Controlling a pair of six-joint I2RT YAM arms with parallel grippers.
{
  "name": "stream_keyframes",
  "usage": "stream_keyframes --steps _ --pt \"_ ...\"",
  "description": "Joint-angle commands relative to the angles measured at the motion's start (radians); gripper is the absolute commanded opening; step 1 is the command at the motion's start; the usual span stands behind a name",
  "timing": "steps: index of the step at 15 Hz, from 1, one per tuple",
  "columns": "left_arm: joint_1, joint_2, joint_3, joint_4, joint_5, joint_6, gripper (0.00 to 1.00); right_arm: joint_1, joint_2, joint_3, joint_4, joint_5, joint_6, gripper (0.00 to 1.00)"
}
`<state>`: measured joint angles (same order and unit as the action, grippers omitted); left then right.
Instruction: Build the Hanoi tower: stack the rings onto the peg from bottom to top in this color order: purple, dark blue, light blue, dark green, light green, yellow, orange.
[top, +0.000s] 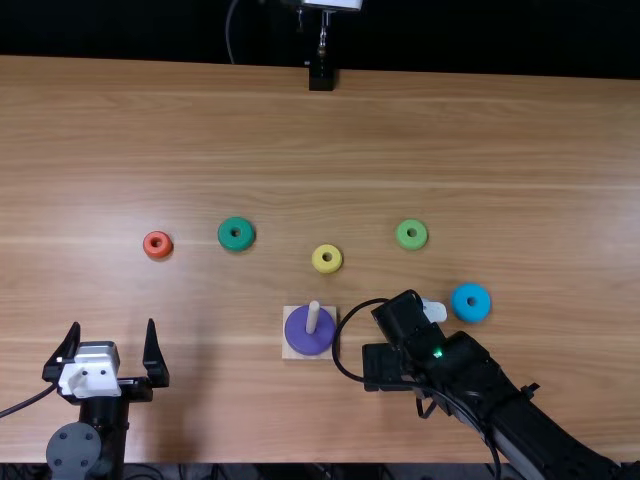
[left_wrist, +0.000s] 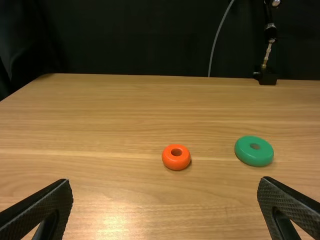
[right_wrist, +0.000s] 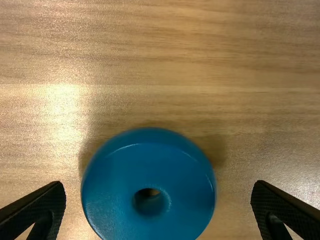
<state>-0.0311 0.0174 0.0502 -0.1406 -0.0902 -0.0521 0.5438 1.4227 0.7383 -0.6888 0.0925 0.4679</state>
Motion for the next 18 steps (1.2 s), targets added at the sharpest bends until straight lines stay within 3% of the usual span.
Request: stream_keyframes --steps 1,11,14,15,16,18 --pt "0.003 -0.017 -0.05 -0.016 -0.002 0.012 1.0 0.015 0.005 -0.011 -0.001 -0.01 0.013 1.0" --pt "0.002 -0.017 -0.05 -0.014 -0.002 0.012 1.0 0.015 0.059 -0.011 0.001 -0.01 0.016 1.0" --pt "0.003 -0.017 -0.05 -0.016 -0.002 0.012 1.0 0.016 0.059 -0.014 0.003 -0.01 0.018 0.29" --pt "0.003 -0.017 -0.05 -0.014 -0.002 0.012 1.0 0.016 0.059 -0.017 0.01 -0.01 0.018 0.1" --pt "0.003 -0.017 -0.05 -0.014 -0.002 0.012 1.0 0.016 0.058 -0.02 0.036 -0.01 0.018 0.0" --pt "0.003 -0.017 -0.05 -0.016 -0.002 0.012 1.0 0.015 0.051 -0.011 0.054 -0.01 0.014 0.0"
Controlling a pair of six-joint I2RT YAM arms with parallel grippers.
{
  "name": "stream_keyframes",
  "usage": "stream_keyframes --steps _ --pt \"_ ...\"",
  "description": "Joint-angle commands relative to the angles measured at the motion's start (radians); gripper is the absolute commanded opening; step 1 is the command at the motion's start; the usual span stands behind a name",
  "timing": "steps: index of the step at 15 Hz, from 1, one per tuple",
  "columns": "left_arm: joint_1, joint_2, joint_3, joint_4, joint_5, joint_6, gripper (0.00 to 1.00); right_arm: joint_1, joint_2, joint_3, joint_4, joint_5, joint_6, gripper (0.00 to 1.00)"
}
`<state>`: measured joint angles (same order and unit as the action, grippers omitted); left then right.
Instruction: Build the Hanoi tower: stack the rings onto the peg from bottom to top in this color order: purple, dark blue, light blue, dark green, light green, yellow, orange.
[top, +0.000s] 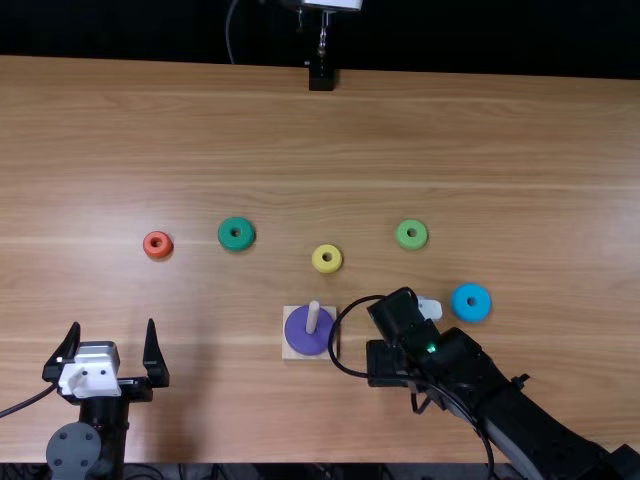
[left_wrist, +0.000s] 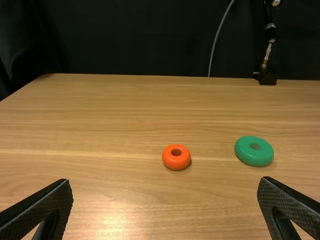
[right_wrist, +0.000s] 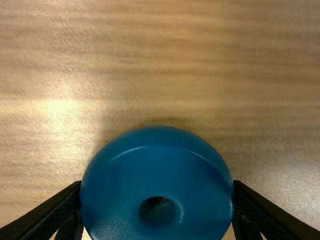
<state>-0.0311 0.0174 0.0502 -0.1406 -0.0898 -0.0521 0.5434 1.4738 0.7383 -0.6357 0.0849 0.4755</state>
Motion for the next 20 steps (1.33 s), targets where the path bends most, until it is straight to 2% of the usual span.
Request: stream_keyframes --steps 1,4,5,7,9,10,12,13,17,19,20 --pt "0.003 -0.017 -0.05 -0.014 -0.002 0.012 1.0 0.015 -0.001 -0.005 0.003 0.0 0.005 0.0" --pt "0.003 -0.017 -0.05 -0.016 -0.002 0.012 1.0 0.016 -0.003 0.081 -0.008 -0.002 -0.013 0.0" --pt "0.003 -0.017 -0.05 -0.016 -0.002 0.012 1.0 0.018 -0.003 0.115 -0.017 -0.002 -0.041 0.0" --pt "0.003 -0.017 -0.05 -0.014 -0.002 0.012 1.0 0.02 -0.006 0.187 -0.081 -0.002 -0.115 0.0" --pt "0.003 -0.017 -0.05 -0.014 -0.002 0.012 1.0 0.018 -0.033 0.268 -0.188 -0.008 -0.157 0.0" --pt "0.003 -0.017 -0.05 -0.016 -0.002 0.012 1.0 0.018 -0.035 0.305 -0.229 -0.026 -0.17 0.0" --pt "0.003 -0.017 -0.05 -0.016 -0.002 0.012 1.0 0.018 -0.035 0.394 -0.319 -0.096 -0.207 0.0" --pt "0.002 -0.017 -0.05 -0.016 -0.002 0.012 1.0 0.02 -0.035 0.443 -0.367 -0.109 -0.227 0.0" --pt "0.003 -0.017 -0.05 -0.014 -0.002 0.012 1.0 0.029 -0.033 0.615 -0.461 -0.111 -0.343 0.0" --pt "0.003 -0.017 -0.05 -0.014 -0.002 0.012 1.0 0.079 -0.035 0.699 -0.54 -0.109 -0.407 0.0" --pt "0.003 -0.017 -0.05 -0.014 -0.002 0.01 1.0 0.09 -0.033 0.737 -0.575 -0.109 -0.422 0.0"
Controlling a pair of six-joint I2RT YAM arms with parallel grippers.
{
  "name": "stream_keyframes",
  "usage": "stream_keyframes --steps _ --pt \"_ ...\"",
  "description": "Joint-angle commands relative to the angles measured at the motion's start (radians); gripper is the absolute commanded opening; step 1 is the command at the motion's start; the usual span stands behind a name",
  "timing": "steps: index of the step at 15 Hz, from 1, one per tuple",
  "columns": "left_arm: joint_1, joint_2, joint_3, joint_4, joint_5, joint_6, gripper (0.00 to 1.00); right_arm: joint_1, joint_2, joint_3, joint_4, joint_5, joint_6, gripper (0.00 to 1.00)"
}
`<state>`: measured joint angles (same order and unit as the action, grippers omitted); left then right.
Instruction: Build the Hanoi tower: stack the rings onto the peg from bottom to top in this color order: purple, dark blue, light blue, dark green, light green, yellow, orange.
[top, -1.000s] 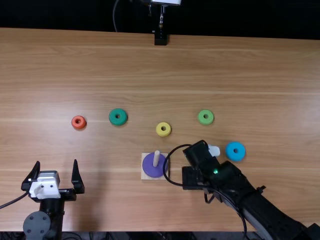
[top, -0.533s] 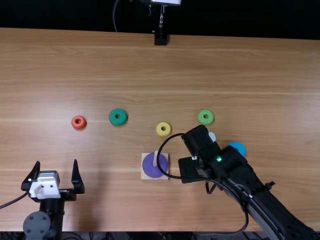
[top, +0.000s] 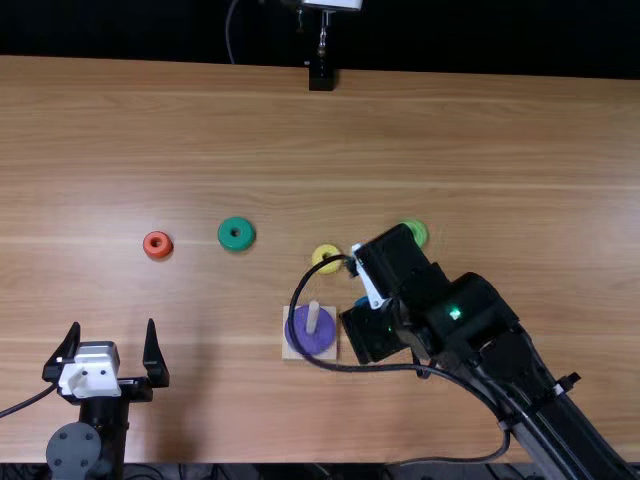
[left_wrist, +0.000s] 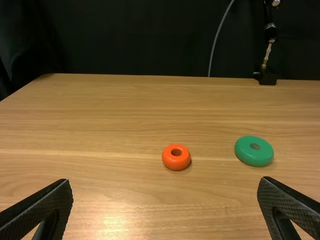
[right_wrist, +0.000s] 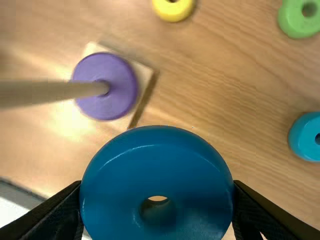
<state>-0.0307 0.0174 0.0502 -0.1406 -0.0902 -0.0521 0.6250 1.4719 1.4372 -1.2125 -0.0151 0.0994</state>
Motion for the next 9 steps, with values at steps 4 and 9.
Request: stream_keyframes --steps 4,9 --pt "0.003 -0.017 -0.05 -0.014 -0.002 0.01 1.0 0.038 -0.022 0.169 -0.04 -0.009 -0.081 0.0" --pt "0.002 -0.017 -0.05 -0.014 -0.002 0.012 1.0 0.062 0.031 0.224 -0.038 -0.009 -0.088 0.0"
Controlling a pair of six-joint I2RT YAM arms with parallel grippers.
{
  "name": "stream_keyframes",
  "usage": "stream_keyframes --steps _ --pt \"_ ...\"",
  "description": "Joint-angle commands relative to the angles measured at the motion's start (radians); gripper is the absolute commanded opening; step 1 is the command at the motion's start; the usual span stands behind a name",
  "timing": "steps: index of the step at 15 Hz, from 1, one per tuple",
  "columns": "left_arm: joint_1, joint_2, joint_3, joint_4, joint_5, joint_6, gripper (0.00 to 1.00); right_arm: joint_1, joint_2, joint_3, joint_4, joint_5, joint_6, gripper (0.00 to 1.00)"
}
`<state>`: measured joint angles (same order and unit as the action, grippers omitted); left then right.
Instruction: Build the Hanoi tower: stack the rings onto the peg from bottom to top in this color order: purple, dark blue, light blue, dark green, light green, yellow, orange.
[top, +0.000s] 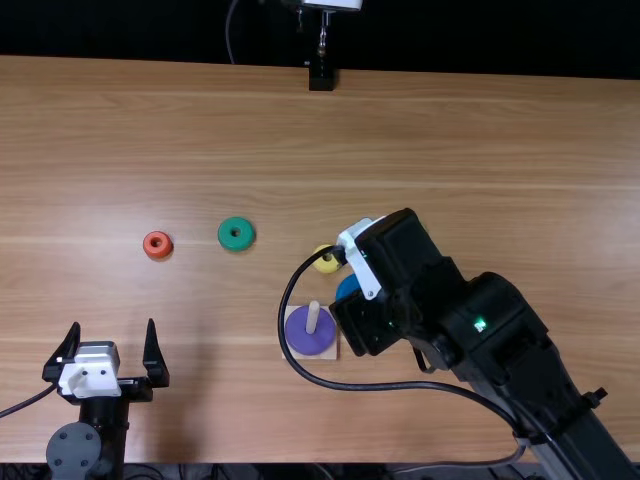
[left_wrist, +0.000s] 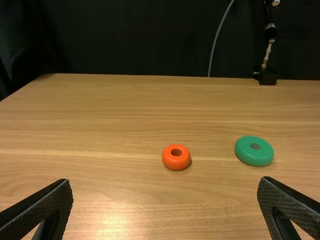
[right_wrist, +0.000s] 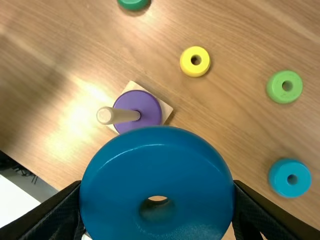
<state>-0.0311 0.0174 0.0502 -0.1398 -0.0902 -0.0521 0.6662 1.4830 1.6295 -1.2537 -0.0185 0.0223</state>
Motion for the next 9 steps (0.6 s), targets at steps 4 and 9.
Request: stream_keyframes --steps 4,9 --pt "0.003 -0.017 -0.05 -0.015 -0.002 0.01 1.0 0.046 0.023 0.038 0.014 -0.007 -0.008 0.0" --pt "0.003 -0.017 -0.05 -0.015 -0.002 0.012 1.0 0.065 0.092 0.052 0.054 -0.007 -0.002 0.0"
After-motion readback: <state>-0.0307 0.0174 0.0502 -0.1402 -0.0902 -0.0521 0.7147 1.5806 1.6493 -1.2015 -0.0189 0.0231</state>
